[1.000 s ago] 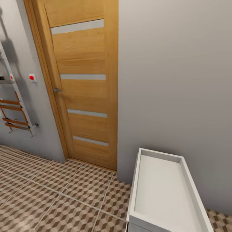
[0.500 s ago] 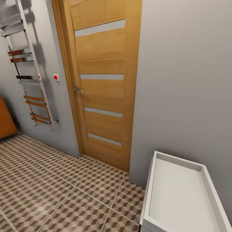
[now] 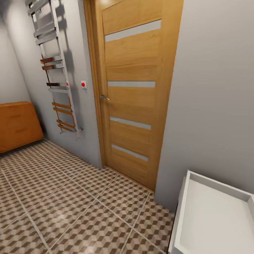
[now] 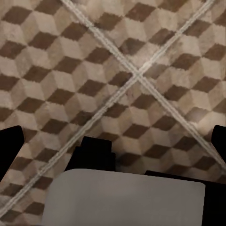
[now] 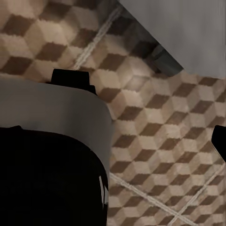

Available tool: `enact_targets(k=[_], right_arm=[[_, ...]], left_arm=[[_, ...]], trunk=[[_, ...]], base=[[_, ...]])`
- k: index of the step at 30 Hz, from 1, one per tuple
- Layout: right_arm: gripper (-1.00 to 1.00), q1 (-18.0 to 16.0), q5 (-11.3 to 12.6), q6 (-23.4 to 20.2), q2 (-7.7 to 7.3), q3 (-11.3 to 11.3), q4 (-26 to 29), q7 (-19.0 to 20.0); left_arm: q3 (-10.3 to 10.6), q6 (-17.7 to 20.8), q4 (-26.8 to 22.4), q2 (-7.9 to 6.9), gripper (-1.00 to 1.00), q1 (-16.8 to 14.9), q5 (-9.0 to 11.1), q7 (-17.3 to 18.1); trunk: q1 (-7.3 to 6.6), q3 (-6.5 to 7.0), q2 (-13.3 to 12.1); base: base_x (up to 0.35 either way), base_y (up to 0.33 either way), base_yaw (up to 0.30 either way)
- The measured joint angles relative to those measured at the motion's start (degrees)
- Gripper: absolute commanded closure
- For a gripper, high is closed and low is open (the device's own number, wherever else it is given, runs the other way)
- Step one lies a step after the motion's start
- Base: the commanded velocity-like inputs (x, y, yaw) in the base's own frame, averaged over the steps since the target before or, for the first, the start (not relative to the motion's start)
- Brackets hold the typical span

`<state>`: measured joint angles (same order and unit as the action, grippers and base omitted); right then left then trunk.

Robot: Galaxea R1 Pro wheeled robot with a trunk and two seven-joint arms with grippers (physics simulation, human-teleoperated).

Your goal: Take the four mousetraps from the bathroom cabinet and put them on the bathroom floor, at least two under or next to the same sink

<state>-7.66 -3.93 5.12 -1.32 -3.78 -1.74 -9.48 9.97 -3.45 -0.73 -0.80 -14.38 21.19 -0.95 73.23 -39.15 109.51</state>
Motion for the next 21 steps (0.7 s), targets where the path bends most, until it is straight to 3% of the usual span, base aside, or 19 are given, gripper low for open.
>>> enact_targets(k=[21], right_arm=[[-1.00,0.0,0.0,0.1,0.00,0.0,0.0,0.0]], left_arm=[[0.0,0.0,0.0,0.00,-1.00,0.0,0.0,0.0]], trunk=[[0.00,0.00,0.0]], base=[[0.000,0.000,0.300]])
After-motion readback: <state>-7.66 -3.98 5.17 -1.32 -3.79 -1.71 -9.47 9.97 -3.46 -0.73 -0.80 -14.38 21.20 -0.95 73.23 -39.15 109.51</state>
